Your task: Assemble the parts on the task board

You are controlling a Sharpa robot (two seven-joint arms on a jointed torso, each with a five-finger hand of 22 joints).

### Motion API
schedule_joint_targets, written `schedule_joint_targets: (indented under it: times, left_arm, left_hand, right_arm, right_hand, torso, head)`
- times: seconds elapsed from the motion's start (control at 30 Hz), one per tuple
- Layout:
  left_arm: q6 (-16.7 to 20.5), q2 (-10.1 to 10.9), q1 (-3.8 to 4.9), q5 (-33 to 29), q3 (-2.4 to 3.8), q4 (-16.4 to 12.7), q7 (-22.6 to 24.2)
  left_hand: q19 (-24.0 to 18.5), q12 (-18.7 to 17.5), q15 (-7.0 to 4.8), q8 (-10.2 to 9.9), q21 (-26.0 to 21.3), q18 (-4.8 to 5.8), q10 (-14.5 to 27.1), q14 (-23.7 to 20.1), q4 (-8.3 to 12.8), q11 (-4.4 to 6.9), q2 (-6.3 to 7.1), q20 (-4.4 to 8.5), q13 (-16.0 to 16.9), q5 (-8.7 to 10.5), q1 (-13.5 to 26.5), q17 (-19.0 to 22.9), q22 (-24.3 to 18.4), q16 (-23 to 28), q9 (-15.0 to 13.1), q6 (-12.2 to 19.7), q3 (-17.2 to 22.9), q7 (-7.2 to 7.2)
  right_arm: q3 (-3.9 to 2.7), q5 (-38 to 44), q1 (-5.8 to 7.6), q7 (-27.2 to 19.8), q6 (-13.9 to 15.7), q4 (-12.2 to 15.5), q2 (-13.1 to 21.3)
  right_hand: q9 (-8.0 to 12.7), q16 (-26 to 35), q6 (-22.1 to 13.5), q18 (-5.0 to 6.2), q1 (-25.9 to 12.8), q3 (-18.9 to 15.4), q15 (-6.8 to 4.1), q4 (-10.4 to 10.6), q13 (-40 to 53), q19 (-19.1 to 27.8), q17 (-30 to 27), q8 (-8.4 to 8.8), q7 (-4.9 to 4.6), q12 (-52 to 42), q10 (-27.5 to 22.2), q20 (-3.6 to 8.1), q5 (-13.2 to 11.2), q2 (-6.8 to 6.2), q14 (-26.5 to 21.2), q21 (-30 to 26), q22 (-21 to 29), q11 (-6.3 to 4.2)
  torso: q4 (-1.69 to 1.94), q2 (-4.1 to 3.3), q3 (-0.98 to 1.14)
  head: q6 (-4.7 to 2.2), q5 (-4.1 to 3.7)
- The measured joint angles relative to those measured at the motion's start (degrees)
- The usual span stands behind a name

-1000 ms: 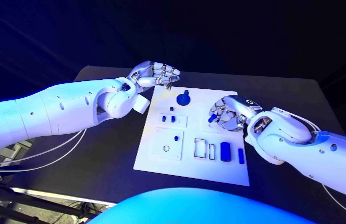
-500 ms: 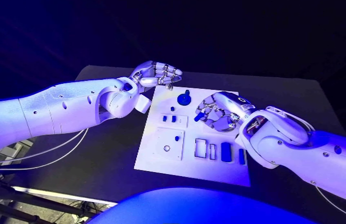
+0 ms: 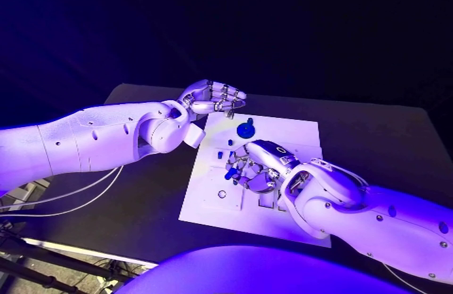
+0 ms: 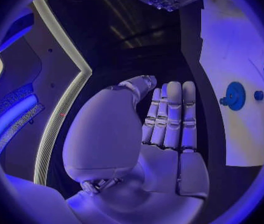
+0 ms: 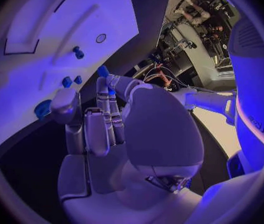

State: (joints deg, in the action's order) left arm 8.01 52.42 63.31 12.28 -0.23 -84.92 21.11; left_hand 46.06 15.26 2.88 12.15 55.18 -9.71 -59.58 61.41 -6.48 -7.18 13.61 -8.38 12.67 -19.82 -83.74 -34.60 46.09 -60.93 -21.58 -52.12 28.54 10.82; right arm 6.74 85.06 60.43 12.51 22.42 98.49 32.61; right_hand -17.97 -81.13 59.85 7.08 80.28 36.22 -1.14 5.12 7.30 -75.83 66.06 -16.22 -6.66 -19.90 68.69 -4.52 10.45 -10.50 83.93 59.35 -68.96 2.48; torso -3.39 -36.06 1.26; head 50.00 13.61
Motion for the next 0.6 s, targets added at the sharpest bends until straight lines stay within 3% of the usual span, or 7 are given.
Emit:
schedule_joint_targets:
  times: [0.3, 0.6]
  left_arm:
    - [-0.15, -0.08, 0.01, 0.0, 0.0, 0.0, -0.06]
    - [-0.27, -0.15, 0.01, 0.0, 0.0, 0.03, -0.13]
  left_hand:
    - [0.0, 0.0, 0.0, 0.0, 0.0, 0.0, 0.2, 0.0, 0.0, -0.2, 0.0, 0.0, 0.0, 0.0, 0.0, 0.0, 0.0, 0.0, 0.0, 0.0, 0.0, 0.0]
    - [0.0, 0.0, 0.0, 0.0, 0.0, 0.0, 0.2, 0.0, 0.0, -0.2, 0.0, 0.0, -0.01, 0.0, 0.0, 0.0, 0.0, 0.0, 0.0, 0.0, 0.0, 0.0]
  right_arm:
    - [0.91, 0.7, -1.55, -0.46, -0.84, -2.79, -2.34]
    - [1.12, 1.3, -2.17, -0.56, -1.93, -4.09, -3.11]
  right_hand:
    - [0.0, 0.0, -0.08, 0.0, -0.16, 0.16, 0.0, -0.16, -0.01, 0.0, -0.14, -0.01, -0.08, 0.0, 0.09, 0.0, 0.0, -0.16, 0.0, 0.0, 0.06, 0.09]
    - [0.0, 0.0, -0.26, 0.0, -0.36, 0.15, 0.0, -0.17, -0.01, 0.23, -0.2, -0.66, -0.21, 0.22, 0.09, 0.22, -0.01, -0.2, 0.0, -0.32, 0.18, 0.1]
  torso:
    - [0.0, 0.0, 0.02]
    - [-0.05, 0.02, 0.06]
  head:
    - [0.0, 0.44]
    - [0.0, 0.65]
